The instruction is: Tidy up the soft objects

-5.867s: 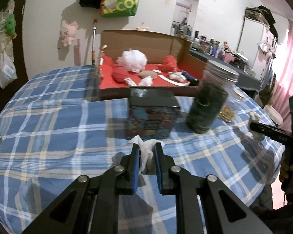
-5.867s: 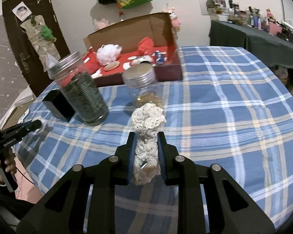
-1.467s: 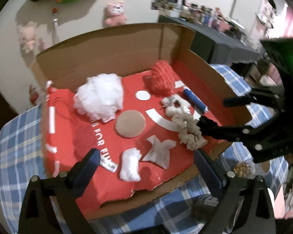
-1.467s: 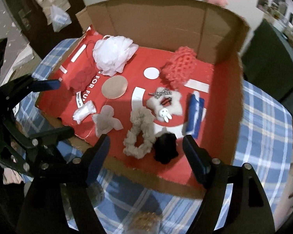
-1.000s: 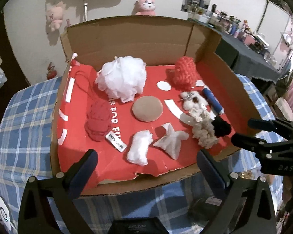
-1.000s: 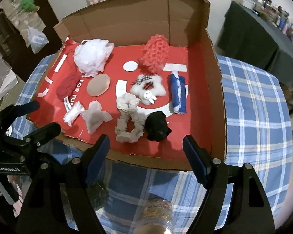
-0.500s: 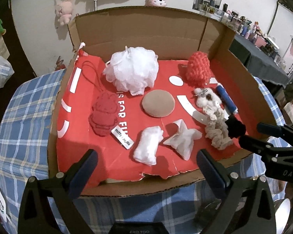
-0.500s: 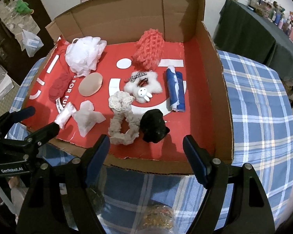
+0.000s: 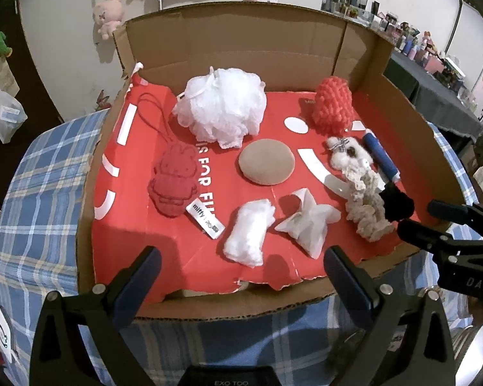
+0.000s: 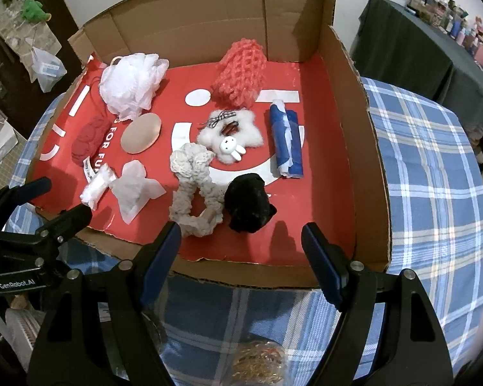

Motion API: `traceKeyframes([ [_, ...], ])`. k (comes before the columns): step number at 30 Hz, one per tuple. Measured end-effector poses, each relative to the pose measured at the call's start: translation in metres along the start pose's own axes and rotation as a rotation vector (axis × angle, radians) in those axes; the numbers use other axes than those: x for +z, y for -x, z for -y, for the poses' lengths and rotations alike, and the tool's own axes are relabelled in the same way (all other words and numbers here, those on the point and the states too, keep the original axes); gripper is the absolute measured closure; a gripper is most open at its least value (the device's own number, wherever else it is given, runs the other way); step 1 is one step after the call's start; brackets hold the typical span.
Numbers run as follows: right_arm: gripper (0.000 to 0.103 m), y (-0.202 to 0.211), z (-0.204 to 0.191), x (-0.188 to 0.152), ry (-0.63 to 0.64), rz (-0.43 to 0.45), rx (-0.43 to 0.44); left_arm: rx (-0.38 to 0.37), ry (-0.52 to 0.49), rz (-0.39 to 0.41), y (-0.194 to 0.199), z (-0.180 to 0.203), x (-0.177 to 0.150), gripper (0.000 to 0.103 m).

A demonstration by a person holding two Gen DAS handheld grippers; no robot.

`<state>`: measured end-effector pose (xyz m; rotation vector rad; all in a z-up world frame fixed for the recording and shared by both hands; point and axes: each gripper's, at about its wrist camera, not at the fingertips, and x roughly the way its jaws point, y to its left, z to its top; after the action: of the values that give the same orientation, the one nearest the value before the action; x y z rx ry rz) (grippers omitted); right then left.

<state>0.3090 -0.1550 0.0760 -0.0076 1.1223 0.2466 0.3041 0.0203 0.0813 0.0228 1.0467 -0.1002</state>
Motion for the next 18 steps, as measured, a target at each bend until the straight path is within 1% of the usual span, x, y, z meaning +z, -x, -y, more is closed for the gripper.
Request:
traceKeyframes([
  [7, 0.026, -0.0013, -0.0007, -0.0011, 0.000, -0.002, 0.005, 0.002, 0.023, -0.002, -0.0010, -0.0047, -0.0008, 0.000],
  [18, 0.026, -0.0011, -0.0009, -0.0017, 0.002, -0.002, 0.008, 0.017, 0.013, 0.000, -0.0005, -0.0018, -0.0027, 0.000],
])
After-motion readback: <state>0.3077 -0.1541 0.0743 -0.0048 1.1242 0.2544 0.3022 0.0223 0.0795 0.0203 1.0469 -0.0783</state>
